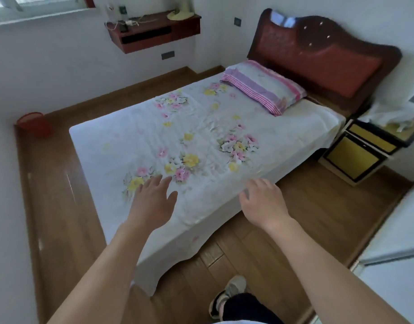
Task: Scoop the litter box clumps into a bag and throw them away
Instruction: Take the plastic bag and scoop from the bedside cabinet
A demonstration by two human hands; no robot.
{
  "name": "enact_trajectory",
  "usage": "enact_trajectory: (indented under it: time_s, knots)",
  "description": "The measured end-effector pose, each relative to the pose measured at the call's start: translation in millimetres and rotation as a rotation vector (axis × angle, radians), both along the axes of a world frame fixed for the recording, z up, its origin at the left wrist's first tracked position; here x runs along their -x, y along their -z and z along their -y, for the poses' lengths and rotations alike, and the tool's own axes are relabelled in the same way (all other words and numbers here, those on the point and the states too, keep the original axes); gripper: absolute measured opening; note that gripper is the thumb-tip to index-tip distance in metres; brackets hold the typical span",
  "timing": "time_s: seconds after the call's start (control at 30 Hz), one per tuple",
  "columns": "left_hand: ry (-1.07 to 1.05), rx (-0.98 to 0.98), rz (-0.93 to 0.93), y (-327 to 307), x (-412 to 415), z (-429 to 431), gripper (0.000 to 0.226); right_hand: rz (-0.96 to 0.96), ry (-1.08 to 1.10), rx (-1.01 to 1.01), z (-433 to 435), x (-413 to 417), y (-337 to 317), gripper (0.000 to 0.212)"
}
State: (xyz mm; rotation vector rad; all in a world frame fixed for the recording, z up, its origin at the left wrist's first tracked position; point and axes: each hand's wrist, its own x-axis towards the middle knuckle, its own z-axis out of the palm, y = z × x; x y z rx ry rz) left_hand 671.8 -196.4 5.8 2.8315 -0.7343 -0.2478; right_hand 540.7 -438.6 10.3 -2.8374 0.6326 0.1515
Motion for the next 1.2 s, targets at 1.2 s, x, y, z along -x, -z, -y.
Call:
enact_trajectory:
  time_s: [1.2]
  knots:
    - [0.866, -0.013, -0.029, -2, -233, 643, 0.055, -0.033, 0.886, 0.0, 457, -90, -1, 0.053]
